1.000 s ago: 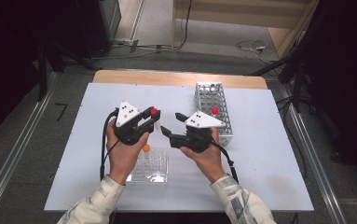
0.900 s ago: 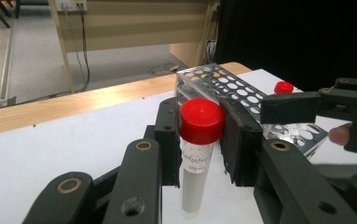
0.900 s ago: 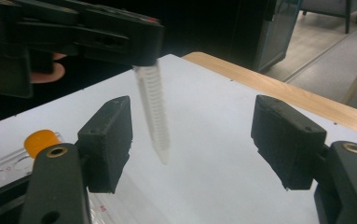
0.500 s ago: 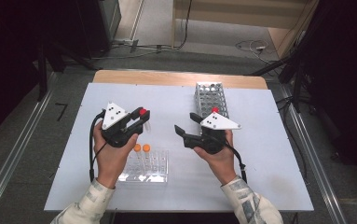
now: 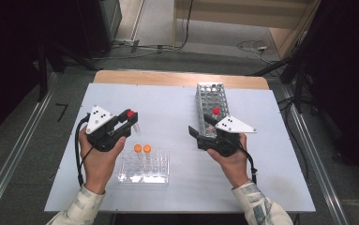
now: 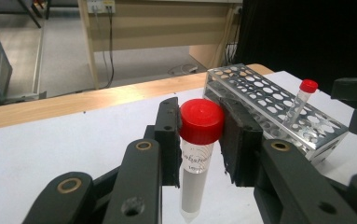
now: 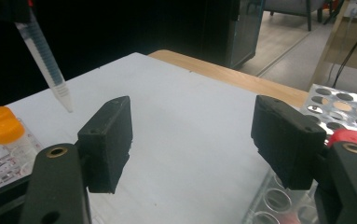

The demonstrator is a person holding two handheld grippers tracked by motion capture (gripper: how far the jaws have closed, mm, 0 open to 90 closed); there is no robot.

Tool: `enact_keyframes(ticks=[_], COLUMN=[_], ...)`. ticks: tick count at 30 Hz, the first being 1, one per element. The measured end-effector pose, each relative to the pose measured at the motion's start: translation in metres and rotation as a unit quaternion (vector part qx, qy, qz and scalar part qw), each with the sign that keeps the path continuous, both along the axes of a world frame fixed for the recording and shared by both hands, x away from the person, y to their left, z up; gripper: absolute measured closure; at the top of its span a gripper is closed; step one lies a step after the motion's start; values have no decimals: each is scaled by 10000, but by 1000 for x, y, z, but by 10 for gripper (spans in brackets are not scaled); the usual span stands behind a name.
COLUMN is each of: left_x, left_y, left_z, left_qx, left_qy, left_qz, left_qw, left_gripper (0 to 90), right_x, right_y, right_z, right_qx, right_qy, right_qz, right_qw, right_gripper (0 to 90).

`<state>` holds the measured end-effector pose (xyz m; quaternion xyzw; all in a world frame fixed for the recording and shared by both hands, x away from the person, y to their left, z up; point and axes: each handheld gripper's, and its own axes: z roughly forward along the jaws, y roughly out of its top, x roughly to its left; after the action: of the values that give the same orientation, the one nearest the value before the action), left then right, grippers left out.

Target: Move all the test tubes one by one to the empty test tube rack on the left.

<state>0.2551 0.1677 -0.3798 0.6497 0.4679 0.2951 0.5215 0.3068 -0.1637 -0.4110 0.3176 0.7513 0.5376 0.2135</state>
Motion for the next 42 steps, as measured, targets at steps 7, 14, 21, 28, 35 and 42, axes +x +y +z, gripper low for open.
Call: enact_keyframes(ticks=[7, 14, 21, 28, 35, 42], left_x=[-6, -14, -20, -26, -30, -35], left_y=[6, 13, 16, 16, 15, 17], left_z=[0, 1, 3, 2, 2, 4], left_qx=[14, 20, 1, 5, 23, 14], left_qy=[16, -26, -41, -9, 6, -23], left_qz=[47, 107, 114, 85, 41, 64], left_qw=[10000, 9999, 9999, 10000, 10000, 10000], left_gripper=[711, 711, 711, 711, 711, 711], right_x=[-1, -1, -1, 0, 1, 2], right_y=[-14, -24, -29, -31, -34, -36], right_z=[-5, -6, -6, -7, -8, -8], right_qx=[-11, 6, 17, -1, 4, 19], right_qy=[61, 56, 52, 57, 77, 111], right_qz=[-128, -224, -277, -295, -310, -325], right_qw=[9999, 9997, 9996, 9995, 9995, 9994], right_gripper=[268, 268, 269, 270, 246, 229])
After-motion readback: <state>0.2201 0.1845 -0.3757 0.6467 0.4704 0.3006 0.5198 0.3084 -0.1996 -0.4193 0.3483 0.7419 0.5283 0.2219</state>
